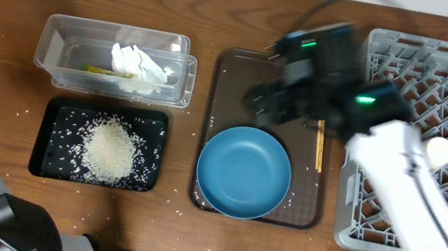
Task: Sort waste into correct bins and load items into the dishwasher rack
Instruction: 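Reach the right gripper to the blue plate rim on the tray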
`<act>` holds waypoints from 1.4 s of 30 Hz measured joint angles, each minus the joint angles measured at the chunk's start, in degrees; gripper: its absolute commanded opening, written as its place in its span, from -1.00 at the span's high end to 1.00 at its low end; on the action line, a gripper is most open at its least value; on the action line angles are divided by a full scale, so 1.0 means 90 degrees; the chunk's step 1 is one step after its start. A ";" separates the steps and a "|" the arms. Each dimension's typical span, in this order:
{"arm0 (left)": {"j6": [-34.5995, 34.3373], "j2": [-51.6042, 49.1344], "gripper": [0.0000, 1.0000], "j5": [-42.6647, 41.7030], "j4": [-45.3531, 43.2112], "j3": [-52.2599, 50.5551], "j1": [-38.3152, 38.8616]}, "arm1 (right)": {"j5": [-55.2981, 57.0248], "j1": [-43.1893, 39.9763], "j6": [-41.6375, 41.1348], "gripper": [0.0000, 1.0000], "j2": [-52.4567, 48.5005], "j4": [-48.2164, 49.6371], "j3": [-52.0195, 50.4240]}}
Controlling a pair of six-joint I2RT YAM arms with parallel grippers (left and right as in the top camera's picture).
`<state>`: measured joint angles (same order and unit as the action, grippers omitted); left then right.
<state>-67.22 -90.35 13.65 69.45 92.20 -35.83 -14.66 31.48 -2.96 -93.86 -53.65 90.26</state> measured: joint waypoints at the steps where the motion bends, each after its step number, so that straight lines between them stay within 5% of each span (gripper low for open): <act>1: 0.0000 0.0000 -0.79 0.0000 -0.0002 0.0000 0.0000 | 0.0061 0.0192 0.0177 -0.94 -0.0129 0.0039 0.0000; 12: 0.0000 0.0000 -0.79 0.0000 -0.0002 0.0000 0.0000 | 0.0265 0.1430 0.1154 -0.62 -0.1406 -0.0731 0.0012; 23: 0.0002 0.0000 -0.79 0.0000 -0.0002 0.0000 0.0000 | 0.0304 0.2336 0.1683 -0.62 -0.2314 -0.0918 0.0012; 30: 0.0000 0.0000 -0.79 0.0000 -0.0002 0.0000 0.0000 | 0.0508 0.2416 0.1802 -0.13 -0.2317 -0.0767 -0.0046; 42: 0.0000 0.0000 -0.79 0.0000 0.0000 0.0000 0.0000 | 0.0617 0.2477 0.1530 -0.04 -0.2759 -0.0835 -0.0219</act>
<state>-67.22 -90.35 13.65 69.45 92.20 -35.83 -9.10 53.78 10.81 -118.69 -61.17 88.29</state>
